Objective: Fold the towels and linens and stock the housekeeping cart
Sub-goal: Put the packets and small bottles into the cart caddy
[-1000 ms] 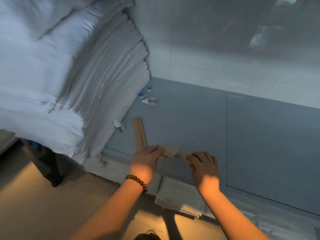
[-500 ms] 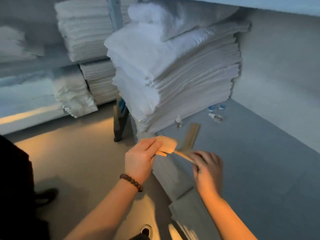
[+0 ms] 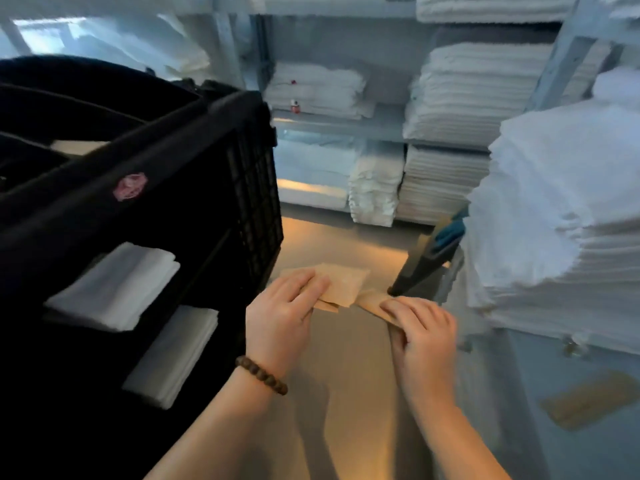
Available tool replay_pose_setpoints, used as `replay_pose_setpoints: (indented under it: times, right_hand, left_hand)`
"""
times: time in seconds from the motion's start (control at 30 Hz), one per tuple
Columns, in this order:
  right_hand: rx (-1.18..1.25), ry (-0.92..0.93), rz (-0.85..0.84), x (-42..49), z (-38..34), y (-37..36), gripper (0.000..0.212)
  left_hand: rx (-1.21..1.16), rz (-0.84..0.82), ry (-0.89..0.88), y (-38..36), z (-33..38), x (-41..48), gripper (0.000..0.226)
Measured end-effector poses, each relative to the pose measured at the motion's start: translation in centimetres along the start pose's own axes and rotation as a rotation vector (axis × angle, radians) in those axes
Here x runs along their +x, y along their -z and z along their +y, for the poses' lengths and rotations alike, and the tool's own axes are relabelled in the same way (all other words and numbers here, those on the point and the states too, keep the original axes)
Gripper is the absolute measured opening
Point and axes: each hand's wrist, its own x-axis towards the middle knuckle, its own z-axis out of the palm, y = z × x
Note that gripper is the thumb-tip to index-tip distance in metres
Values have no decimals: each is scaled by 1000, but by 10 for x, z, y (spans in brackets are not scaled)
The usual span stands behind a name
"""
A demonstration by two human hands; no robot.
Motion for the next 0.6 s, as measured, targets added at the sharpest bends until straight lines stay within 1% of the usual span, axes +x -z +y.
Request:
replay_pose_setpoints:
  times: [0.07, 0.13, 0.17, 0.23, 0.3, 0.43, 0.53, 0.6]
  right_hand:
    - [64, 69, -5, 16, -28, -16, 24]
    - [123, 137, 19, 31, -55, -34, 12]
    - [161, 164, 32, 37, -68, -42, 10]
    - [244, 209, 13, 47, -94, -60, 14]
    - [318, 258, -16, 56, -117, -78, 15]
    - [429, 364, -94, 75, -169, -109, 28]
    - [514, 431, -90, 89, -209, -128, 28]
    - [573, 482, -80, 97, -236, -139, 23]
  left_hand:
    - [71, 36, 68, 25, -20, -1, 29]
    - [137, 72, 126, 49, -38, -2, 26]
    - [167, 92, 150, 60, -47, -2, 22]
    - [226, 138, 183, 83, -64, -4, 17]
    - [278, 169, 209, 105, -81, -5, 21]
    - [418, 234, 231, 148, -113, -3, 22]
    - [511, 283, 239, 176, -135, -1, 18]
    - [557, 317, 247, 196, -150, 2, 18]
